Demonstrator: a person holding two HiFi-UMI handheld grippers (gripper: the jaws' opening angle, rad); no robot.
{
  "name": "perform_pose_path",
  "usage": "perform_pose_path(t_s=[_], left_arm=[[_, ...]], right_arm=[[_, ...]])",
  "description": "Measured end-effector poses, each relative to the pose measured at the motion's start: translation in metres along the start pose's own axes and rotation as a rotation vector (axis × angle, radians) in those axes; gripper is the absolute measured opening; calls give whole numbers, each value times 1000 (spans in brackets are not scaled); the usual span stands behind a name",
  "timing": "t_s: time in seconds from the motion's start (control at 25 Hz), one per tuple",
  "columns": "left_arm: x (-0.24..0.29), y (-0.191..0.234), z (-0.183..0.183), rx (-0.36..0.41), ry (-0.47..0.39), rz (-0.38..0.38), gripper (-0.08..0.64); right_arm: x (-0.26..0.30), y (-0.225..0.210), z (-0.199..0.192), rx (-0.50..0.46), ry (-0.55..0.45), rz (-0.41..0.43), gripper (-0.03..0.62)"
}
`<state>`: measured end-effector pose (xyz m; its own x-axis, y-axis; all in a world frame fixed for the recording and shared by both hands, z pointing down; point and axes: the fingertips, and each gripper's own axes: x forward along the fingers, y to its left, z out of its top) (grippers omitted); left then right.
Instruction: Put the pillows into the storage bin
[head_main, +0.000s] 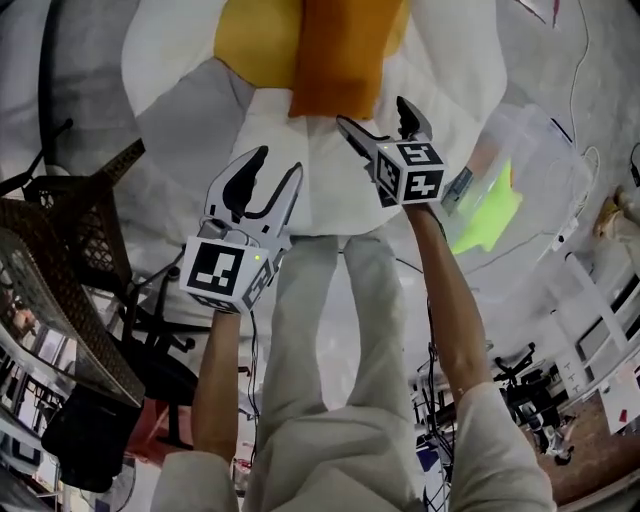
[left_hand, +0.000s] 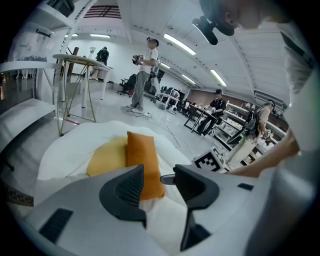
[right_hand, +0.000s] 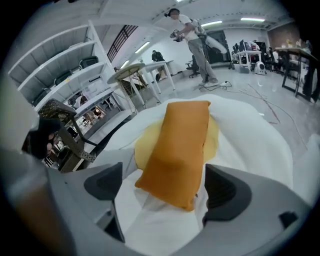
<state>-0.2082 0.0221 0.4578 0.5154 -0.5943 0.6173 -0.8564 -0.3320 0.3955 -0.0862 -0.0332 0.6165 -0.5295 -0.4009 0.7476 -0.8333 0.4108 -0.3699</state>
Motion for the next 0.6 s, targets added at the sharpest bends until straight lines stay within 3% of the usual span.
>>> perform_pose_path(t_s=[0.16,0.4,0.6], left_arm=[[6,13,-10,2,12,-2,193],[18,27,-26,26,39,-9,193],[18,37,-35,30,54,-5,193]], right_arm=[[42,-9,-27,74,72,-7,511],[87,-31,-60,107,141,-36,515],[105,-32,-63,160,155,-16,532]])
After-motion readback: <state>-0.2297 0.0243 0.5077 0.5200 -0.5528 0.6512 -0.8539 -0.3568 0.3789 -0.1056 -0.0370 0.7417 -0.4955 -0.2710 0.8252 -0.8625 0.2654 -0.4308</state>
